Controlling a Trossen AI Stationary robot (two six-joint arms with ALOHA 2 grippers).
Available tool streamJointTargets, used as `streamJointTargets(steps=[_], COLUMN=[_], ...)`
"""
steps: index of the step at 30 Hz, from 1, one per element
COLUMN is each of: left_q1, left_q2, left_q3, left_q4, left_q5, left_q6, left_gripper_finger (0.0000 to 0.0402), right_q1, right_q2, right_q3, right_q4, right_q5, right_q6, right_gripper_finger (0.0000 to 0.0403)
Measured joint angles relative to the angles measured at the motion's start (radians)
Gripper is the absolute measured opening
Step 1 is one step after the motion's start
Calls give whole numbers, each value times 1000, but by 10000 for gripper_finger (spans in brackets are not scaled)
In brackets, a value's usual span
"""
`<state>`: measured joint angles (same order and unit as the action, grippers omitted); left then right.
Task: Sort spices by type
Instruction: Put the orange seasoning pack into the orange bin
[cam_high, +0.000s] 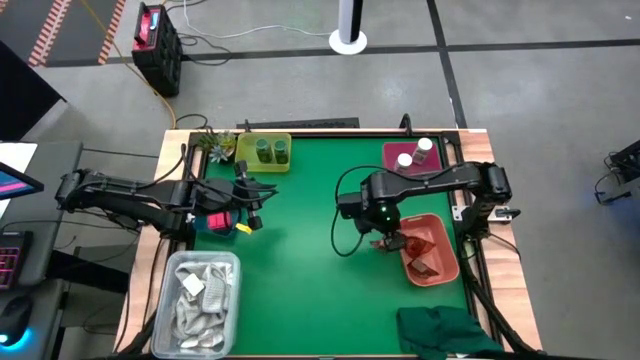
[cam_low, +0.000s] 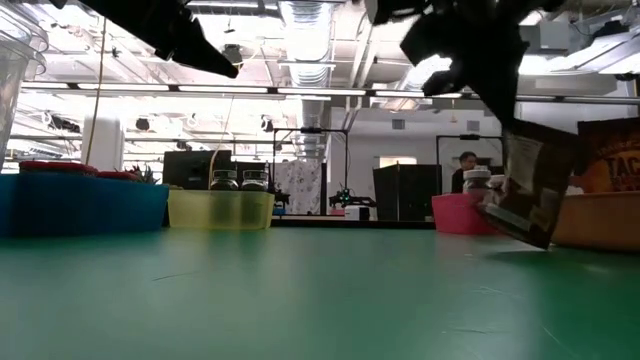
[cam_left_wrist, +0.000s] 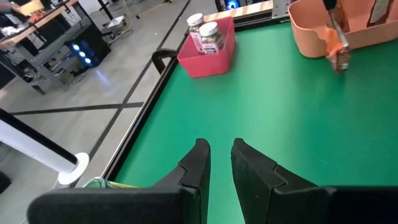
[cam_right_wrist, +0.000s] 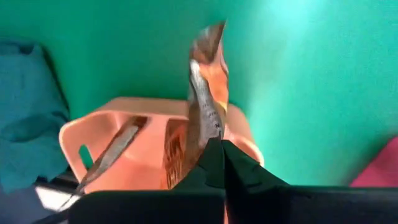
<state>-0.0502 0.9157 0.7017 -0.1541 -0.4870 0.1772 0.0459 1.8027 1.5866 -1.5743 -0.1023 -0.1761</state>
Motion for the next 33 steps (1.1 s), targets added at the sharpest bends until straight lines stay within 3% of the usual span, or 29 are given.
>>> streamJointTargets(steps=[16, 22, 29, 33], left_q1=[0, 0, 0, 0], left_q2=[0, 0, 0, 0], left_q3=[0, 0, 0, 0], left_q4=[33, 35, 30, 31], left_q5=[0, 1, 2, 2], left_q6=[-9, -18, -34, -45], left_gripper_finger=[56, 56, 56, 56], right_q1=[6, -22, -83, -109], right_q2=[-93, -80, -80, -80], right_q3=[103, 30, -136, -216], right_q4=[37, 183, 345, 413], right_q5=[72, 78, 101, 106], right_q6=[137, 146, -13, -104], right_gripper_finger=[14, 92, 191, 216])
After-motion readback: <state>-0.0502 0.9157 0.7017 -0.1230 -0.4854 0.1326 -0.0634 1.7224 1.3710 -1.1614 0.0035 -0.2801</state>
